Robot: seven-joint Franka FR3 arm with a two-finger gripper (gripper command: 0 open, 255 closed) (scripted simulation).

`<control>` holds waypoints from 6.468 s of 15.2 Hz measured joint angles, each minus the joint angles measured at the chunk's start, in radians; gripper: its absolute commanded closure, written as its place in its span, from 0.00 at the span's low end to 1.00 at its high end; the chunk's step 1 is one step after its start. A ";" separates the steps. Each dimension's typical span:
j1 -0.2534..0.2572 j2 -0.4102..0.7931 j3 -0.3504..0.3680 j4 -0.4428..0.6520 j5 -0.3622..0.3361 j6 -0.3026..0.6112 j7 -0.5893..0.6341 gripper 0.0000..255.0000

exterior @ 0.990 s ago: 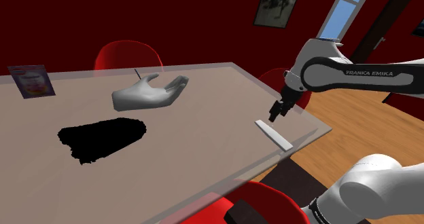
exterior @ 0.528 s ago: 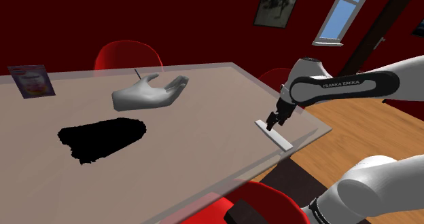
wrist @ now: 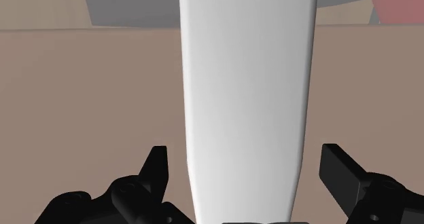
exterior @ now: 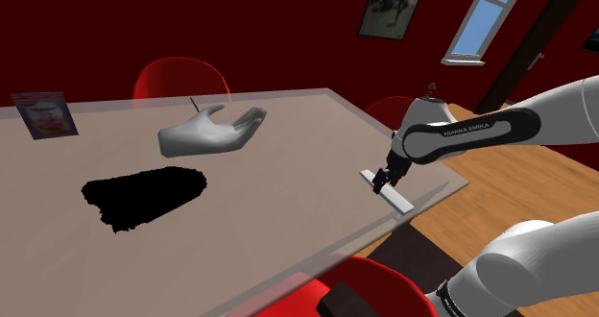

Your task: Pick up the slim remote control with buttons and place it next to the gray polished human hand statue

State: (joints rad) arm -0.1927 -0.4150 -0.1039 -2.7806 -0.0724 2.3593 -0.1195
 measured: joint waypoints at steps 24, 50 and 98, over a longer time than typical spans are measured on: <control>0.002 -0.057 0.007 0.035 0.003 -0.091 0.004 1.00; 0.005 -0.204 0.025 0.295 0.015 -0.498 0.001 1.00; 0.155 1.073 0.157 1.785 0.033 -0.716 0.244 1.00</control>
State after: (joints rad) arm -0.0376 0.6583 0.0532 -0.9957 -0.0396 1.6436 0.1244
